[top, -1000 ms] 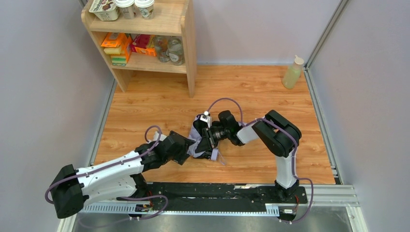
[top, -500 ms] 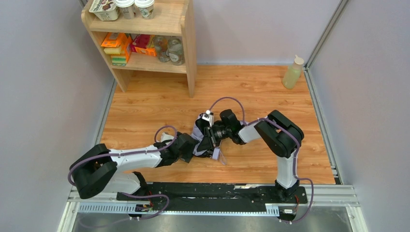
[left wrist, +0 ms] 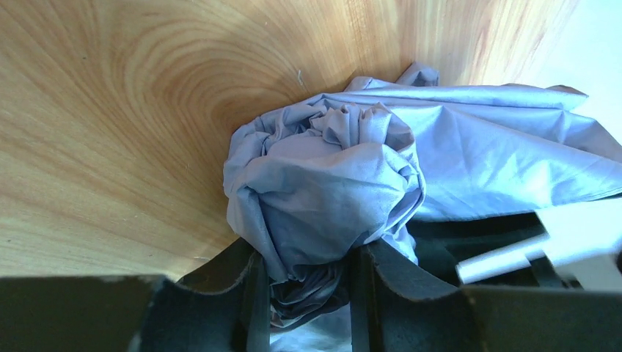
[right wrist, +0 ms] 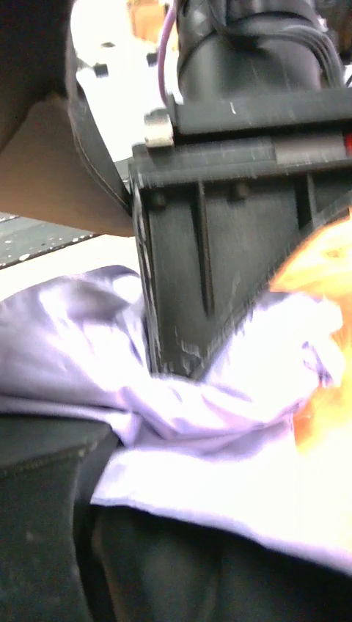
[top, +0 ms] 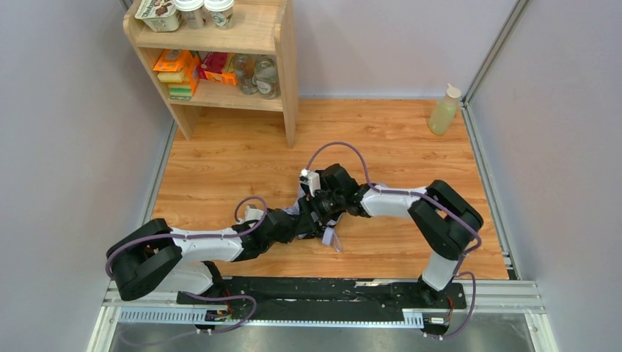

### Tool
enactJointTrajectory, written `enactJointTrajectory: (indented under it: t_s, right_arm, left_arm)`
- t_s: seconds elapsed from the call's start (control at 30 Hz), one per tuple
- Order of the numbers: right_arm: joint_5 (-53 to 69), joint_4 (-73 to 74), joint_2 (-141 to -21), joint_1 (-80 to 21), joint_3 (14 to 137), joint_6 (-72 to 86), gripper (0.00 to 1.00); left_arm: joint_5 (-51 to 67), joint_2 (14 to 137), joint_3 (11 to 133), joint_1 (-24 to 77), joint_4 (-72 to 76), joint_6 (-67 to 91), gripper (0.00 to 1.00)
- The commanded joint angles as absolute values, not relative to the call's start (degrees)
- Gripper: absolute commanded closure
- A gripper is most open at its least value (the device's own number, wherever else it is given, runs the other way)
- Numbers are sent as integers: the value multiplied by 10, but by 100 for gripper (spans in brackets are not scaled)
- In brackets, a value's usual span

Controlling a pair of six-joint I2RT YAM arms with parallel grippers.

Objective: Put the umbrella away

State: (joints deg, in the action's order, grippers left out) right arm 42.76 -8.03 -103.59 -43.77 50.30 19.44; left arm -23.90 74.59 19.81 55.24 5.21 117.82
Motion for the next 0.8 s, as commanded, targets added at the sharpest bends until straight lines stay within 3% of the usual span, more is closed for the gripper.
enactJointTrajectory:
  t_s: [0.0,0.07,0.3,0.53,0.67,0.77]
  right_arm:
    - [275,124,-920,-487,550,86,9]
    - [203,147,-877,-510,549,49,0]
    - [45,67,-813,-605,480,-68,0]
    - [-39,-21,-879,-658,441,-109,1]
    - [-157,-65,-943,-693,441,-133,2]
    - [-277,-71,-997,-727,467,-133,9]
  left_arm:
    - [-211,786,163,551,-97,1214,100]
    - [-203,784,169,552,-103,1214,100]
    - [-188,767,170,551,-111,1221,100]
    - [-183,716,158,551,-129,1239,100]
    - [-180,691,144,551,-131,1252,100]
    - [-178,689,146,551,-131,1259,100]
